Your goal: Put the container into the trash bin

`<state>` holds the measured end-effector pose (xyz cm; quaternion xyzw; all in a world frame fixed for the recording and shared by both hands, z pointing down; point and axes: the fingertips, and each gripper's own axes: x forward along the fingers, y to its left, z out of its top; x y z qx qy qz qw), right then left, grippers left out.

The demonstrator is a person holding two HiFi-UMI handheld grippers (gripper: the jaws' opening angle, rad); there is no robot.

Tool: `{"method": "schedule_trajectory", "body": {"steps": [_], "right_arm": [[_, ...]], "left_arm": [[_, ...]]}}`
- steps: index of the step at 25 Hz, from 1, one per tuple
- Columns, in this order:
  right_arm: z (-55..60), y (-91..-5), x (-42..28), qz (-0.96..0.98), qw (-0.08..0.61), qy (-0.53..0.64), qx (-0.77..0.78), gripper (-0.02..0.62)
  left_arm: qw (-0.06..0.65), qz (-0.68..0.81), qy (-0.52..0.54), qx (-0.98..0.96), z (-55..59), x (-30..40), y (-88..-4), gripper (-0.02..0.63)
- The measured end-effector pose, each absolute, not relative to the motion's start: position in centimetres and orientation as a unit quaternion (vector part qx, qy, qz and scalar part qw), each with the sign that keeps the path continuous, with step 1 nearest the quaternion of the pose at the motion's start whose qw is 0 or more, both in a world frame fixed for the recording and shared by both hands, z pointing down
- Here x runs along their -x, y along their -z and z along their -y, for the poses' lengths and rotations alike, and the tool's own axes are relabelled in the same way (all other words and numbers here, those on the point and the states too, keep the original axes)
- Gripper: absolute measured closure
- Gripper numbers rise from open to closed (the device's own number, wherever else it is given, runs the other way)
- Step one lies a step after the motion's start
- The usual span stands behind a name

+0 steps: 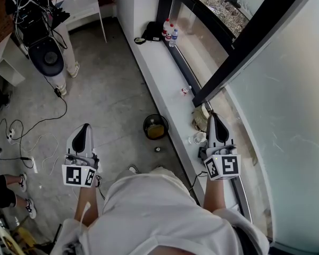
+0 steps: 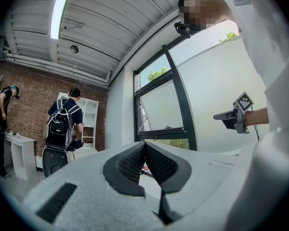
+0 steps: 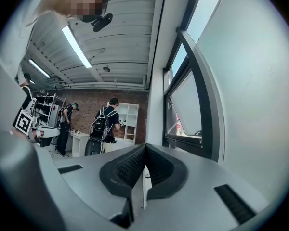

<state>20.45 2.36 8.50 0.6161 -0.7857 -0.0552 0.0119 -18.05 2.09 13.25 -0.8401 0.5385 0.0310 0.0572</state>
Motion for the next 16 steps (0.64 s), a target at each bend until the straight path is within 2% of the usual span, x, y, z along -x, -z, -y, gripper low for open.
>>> {"method": "schedule_trajectory", "body": {"steps": [16], "right_arm": [[-0.5,-7.4,-22.4,0.77,0.024,0.084,-0.632,0.595]], "left_arm": [[0.053,-0.54,-0.033,0.839,-0.6,17.6,-13.4,0.591]]}}
